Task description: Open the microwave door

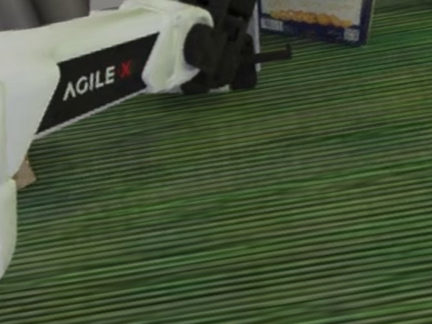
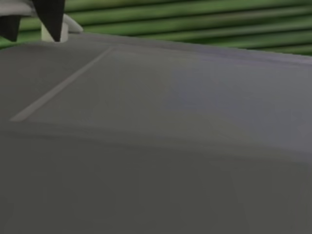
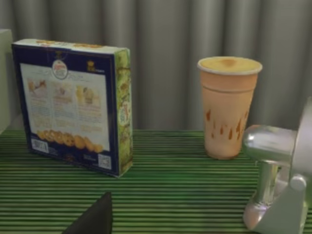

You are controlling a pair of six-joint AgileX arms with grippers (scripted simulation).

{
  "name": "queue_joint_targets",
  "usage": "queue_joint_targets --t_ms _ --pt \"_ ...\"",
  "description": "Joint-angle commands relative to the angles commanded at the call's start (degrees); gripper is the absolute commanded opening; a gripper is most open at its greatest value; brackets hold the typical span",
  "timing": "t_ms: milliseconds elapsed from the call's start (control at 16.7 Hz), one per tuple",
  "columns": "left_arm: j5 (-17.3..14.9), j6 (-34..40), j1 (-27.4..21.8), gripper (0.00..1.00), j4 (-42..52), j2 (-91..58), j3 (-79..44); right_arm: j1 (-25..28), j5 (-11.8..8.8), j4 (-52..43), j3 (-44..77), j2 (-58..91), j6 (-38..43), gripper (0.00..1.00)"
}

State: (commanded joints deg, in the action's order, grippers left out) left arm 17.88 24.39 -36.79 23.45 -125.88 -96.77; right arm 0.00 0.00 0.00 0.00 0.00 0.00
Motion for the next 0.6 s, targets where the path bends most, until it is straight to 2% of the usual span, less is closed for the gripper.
queue_joint_targets --t_ms 600 --pt "-2.4 -3.1 0.5 0.00 -2.8 2.7 4.3 0.0 0.0 0.0 0.0 0.0 0.0 1.00"
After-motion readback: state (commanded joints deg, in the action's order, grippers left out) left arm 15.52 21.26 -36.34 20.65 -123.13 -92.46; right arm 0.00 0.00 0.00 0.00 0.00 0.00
